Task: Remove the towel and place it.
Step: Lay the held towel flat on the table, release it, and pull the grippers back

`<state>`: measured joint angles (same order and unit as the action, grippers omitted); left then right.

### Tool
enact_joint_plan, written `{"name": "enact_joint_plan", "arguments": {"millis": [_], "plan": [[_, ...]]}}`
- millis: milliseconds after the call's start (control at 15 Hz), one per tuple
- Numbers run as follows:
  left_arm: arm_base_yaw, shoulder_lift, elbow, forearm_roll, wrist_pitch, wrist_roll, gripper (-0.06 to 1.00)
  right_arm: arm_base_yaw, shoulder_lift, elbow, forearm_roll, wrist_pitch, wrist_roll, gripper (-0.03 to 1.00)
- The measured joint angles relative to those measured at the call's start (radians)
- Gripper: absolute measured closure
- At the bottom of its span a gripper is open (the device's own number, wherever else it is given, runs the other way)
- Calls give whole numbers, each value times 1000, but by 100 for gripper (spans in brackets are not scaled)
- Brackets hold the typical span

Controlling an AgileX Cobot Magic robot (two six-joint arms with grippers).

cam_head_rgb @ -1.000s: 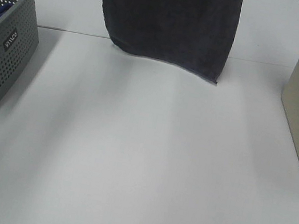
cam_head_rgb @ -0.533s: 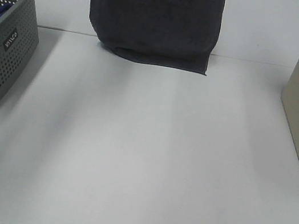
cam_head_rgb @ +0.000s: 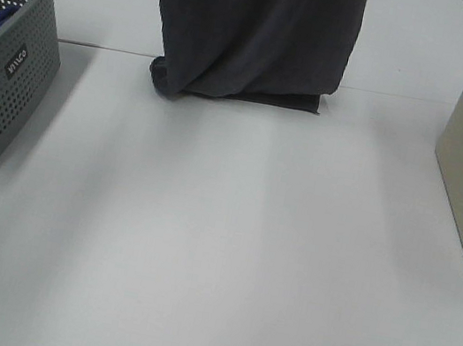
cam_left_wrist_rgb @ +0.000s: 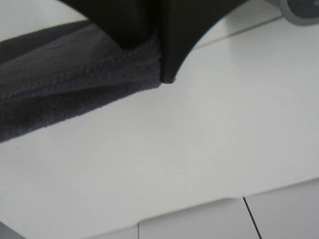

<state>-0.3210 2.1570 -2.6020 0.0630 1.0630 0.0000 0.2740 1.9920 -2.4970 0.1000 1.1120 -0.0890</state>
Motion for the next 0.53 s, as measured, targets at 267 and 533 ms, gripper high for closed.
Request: {"name": "enact_joint_plan", "arguments": {"millis": [267, 533], "plan": [[0, -28, 21, -34, 144, 0, 94, 0, -20, 58, 36, 104, 11, 95], [0, -135, 331, -99, 145, 33, 94, 0, -114, 344, 36, 105, 18, 95]]}}
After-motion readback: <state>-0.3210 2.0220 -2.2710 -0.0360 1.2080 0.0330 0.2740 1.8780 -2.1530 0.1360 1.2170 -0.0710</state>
